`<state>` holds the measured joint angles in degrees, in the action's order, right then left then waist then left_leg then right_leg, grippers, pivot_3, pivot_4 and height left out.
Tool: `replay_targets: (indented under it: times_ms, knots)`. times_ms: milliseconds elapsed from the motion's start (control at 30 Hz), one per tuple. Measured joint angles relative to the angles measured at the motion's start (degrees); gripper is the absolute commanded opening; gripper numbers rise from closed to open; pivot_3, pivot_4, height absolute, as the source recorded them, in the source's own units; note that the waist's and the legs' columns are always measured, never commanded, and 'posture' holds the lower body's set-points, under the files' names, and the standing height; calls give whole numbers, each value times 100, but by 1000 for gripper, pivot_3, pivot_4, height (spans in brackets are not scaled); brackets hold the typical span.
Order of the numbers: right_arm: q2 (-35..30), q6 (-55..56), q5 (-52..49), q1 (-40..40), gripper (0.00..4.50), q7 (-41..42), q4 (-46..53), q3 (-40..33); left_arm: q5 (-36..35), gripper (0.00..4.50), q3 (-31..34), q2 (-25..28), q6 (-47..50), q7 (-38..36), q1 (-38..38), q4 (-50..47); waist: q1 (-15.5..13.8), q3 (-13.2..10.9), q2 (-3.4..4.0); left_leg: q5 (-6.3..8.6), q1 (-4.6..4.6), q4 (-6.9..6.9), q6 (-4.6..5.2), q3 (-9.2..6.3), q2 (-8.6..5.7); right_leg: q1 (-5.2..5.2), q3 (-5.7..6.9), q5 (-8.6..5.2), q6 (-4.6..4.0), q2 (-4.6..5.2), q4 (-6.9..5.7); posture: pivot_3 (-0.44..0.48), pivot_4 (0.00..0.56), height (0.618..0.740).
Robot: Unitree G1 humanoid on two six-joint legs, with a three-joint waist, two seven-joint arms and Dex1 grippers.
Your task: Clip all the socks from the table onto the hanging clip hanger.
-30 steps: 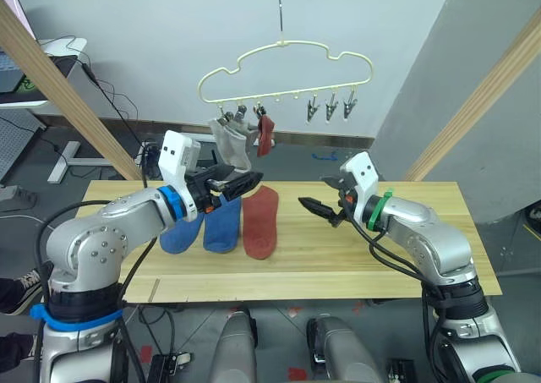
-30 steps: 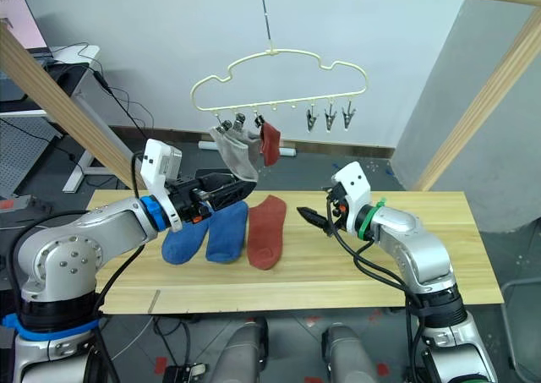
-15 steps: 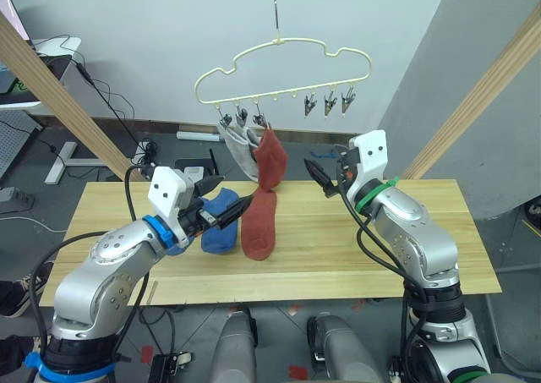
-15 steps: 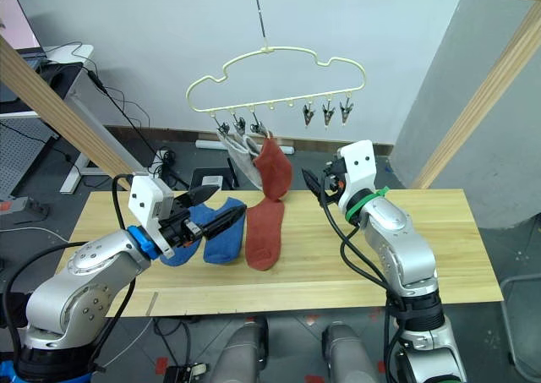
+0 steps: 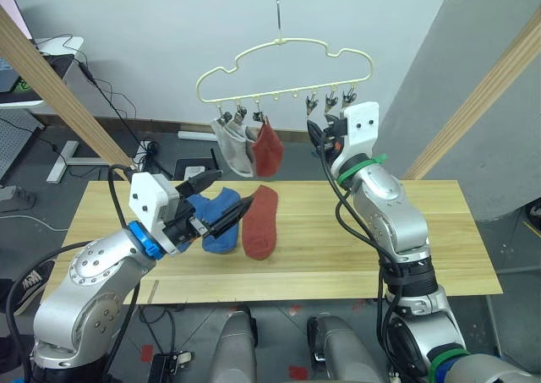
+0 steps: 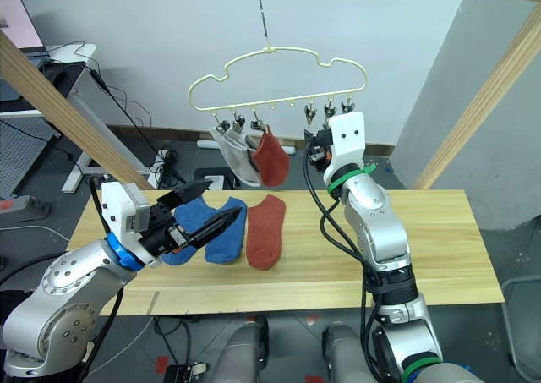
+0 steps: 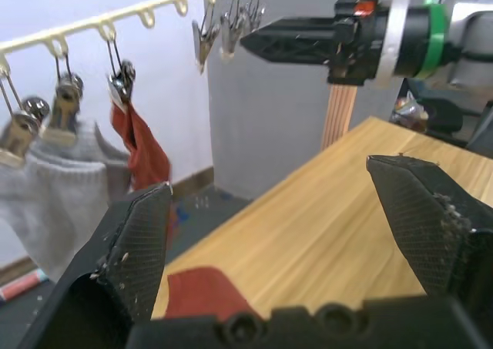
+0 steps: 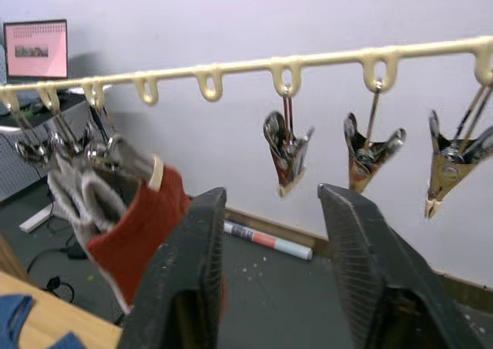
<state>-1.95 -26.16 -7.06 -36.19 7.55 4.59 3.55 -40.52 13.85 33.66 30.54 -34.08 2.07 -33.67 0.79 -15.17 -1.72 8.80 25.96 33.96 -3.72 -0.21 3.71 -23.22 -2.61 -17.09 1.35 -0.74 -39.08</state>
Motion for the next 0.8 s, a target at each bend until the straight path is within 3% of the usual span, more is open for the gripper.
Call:
replay_targets:
  times_ms: [800]
  knots:
    - [448,794,125,-963,2010,-381,-1612,-244,-2,4500,4,-30,2,163,-31,-61,-65,-1,1,0,0,0,1,-1,1,0,3,6,-11,0,-4,105,265,740]
